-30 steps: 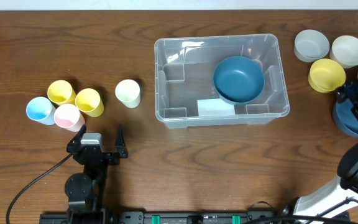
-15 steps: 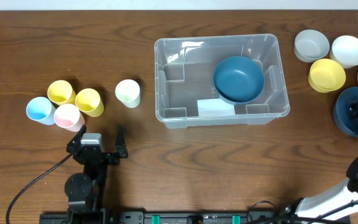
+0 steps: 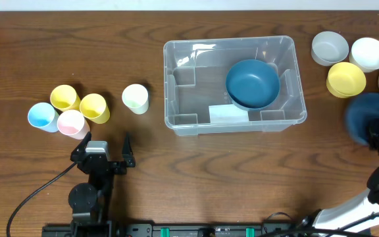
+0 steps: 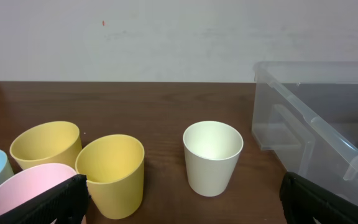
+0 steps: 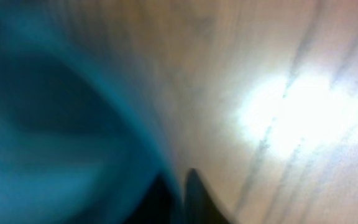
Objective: Pack container
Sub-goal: 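Return the right gripper to the bowls and grasp the second blue bowl, then carry the second blue bowl onto the first in the bin and release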
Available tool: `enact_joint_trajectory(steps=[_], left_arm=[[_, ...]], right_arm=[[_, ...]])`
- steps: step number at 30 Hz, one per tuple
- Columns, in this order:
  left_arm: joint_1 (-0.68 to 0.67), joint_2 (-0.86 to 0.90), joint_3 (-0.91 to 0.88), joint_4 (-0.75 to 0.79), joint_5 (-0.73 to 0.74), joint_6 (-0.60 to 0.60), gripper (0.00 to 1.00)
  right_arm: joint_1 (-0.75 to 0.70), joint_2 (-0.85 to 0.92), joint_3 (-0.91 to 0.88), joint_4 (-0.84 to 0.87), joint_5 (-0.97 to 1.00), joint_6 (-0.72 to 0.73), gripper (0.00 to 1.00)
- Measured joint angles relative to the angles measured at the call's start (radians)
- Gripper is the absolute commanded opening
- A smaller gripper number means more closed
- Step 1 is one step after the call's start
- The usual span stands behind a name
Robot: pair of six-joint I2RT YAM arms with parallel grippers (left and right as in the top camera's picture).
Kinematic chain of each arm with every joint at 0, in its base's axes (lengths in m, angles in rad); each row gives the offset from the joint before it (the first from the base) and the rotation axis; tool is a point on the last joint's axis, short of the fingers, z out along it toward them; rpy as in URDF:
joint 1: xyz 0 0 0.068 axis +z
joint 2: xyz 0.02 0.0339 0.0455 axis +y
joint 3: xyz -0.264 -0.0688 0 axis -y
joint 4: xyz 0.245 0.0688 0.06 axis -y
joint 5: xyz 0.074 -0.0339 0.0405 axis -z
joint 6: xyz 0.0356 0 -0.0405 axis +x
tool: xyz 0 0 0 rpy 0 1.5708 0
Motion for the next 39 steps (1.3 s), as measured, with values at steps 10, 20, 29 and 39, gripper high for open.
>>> enact_joint_trajectory(steps=[10, 20, 29, 39], left_arm=[[0.0, 0.0, 0.0, 0.0, 0.0, 0.0, 0.98], [0.0, 0.0, 0.0, 0.0, 0.0, 0.0, 0.98], [0.0, 0.0, 0.0, 0.0, 0.0, 0.0, 0.98], [0.0, 0.0, 0.0, 0.0, 0.0, 0.0, 0.98]], right_arm=[[-0.001, -0.055, 0.013, -0.185, -0.034, 0.03, 0.01], [0.0, -0.453, -0.016, -0.253, -0.087, 0.016, 0.01], [0.158, -0.93, -0.01, 0.031, -0.195, -0.04, 0.02], [0.533, -0.864, -0.006, 0.162, -0.205, -0.062, 0.03]])
